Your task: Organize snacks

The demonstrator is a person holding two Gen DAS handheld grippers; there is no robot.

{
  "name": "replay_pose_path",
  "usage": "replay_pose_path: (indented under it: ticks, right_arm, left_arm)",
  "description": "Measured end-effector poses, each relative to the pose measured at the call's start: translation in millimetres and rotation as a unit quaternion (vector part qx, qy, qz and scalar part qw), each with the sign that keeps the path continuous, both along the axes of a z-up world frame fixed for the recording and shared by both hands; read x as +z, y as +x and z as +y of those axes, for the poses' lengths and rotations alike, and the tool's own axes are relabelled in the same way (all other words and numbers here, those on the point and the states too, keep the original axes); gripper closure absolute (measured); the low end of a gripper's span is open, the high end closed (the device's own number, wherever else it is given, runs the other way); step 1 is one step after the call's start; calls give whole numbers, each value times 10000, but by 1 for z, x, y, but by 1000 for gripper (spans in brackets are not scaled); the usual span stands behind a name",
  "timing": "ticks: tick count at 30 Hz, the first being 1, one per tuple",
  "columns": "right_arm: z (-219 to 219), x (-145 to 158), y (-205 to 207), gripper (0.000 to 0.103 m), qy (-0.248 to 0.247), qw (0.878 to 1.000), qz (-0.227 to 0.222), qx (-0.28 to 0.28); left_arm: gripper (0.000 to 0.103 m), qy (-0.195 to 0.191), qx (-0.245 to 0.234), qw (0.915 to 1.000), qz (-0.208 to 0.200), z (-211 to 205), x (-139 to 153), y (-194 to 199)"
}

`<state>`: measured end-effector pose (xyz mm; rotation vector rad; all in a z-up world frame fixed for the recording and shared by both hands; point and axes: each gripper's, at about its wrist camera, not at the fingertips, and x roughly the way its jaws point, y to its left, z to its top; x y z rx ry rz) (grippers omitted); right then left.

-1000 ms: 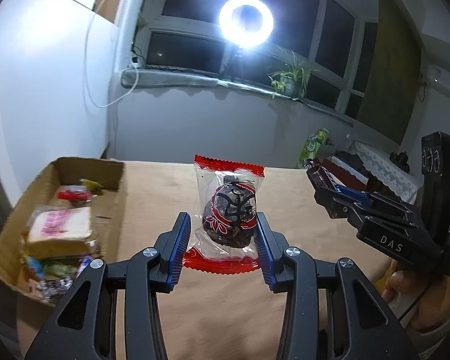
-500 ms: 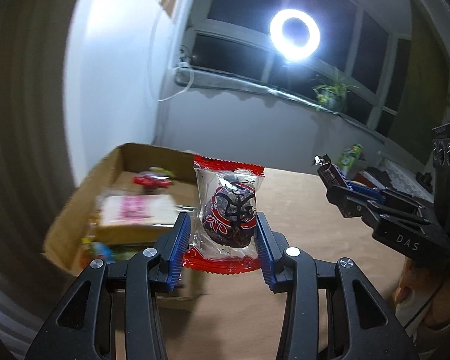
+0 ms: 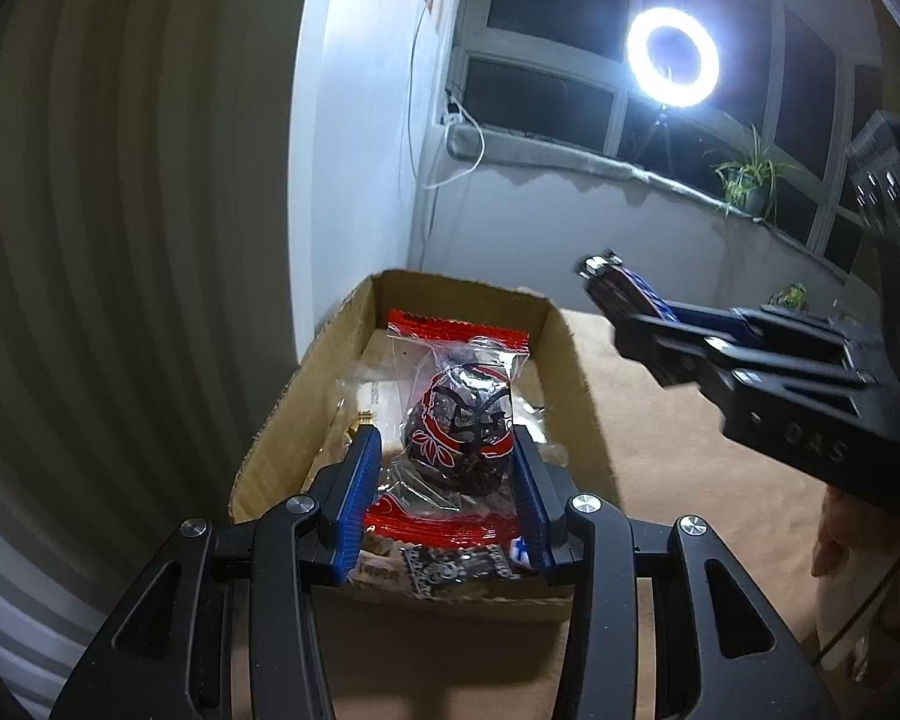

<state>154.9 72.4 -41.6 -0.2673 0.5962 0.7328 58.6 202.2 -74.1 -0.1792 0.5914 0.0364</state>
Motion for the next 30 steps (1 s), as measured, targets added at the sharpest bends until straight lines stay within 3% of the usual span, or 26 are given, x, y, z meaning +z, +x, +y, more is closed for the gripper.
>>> replay_pose_path:
  ticks: [5, 8, 9, 10, 12, 18, 25, 30]
  right_arm:
    - [21, -12, 25, 73, -32, 9999, 65, 108]
    - [26, -17, 31, 50, 31, 9999, 62, 104]
    - [26, -17, 30, 43, 67, 9999, 14, 86]
    - [25, -17, 30, 42, 111, 9999, -23, 68]
    - [21, -20, 27, 42, 155, 9999, -14, 19]
    - [-4, -15, 12, 29, 388, 9990, -89, -218]
    - [-34, 13, -10, 0, 807, 9948, -389, -492]
    - [-49, 28, -23, 0, 973, 9920, -481, -644]
  left_arm:
    - [62, -66, -54, 9998, 207, 6, -17, 11]
    - [59, -59, 19, 9994, 332, 10, -23, 14]
    - [53, -41, 53, 9993, 359, 11, -24, 14]
    - [50, -26, 40, 9994, 341, 11, -23, 12]
    - [31, 38, 95, 9995, 306, 8, -21, 13]
    - [29, 201, 224, 9993, 208, 7, -13, 10]
    - [23, 347, 433, 9984, 45, 5, 1, 2]
    - [18, 485, 530, 9974, -69, 1, 13, -10]
